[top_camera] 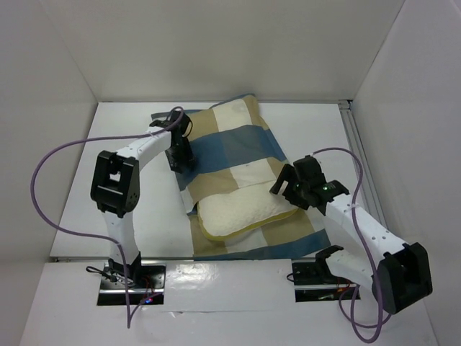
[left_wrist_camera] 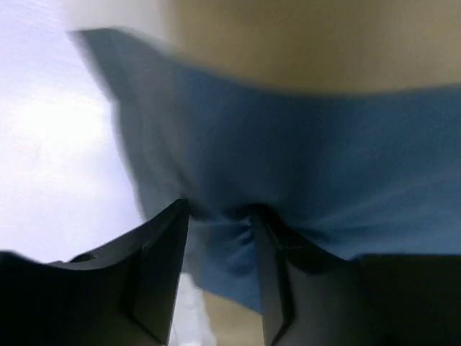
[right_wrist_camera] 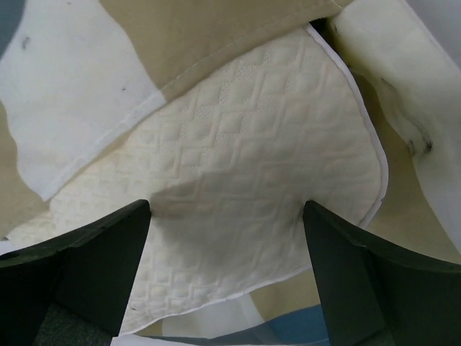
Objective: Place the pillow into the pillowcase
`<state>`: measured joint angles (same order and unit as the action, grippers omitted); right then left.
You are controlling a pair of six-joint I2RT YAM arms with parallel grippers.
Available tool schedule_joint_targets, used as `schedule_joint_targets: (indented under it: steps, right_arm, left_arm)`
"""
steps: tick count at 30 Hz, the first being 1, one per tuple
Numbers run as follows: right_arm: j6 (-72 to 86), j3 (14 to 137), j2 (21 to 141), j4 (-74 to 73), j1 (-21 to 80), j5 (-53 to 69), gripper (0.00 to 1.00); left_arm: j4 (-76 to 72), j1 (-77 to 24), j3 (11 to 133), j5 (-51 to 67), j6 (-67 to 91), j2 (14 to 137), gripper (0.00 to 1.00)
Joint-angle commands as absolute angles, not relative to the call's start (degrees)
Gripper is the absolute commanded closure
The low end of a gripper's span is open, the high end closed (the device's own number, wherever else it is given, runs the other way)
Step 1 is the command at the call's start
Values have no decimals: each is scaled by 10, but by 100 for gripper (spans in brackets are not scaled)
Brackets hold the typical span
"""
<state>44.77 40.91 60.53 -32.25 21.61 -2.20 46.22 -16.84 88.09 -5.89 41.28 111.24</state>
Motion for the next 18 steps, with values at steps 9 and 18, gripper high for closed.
schedule_joint_targets:
  steps: [9,18]
  right_arm:
    - [414,485,822,-126,232,-40,64]
    - [281,777,1103,-56,209,26,50]
  left_arm:
    - [395,-161,702,-25,458,996,100]
    - [482,-250,603,-54,448,814,92]
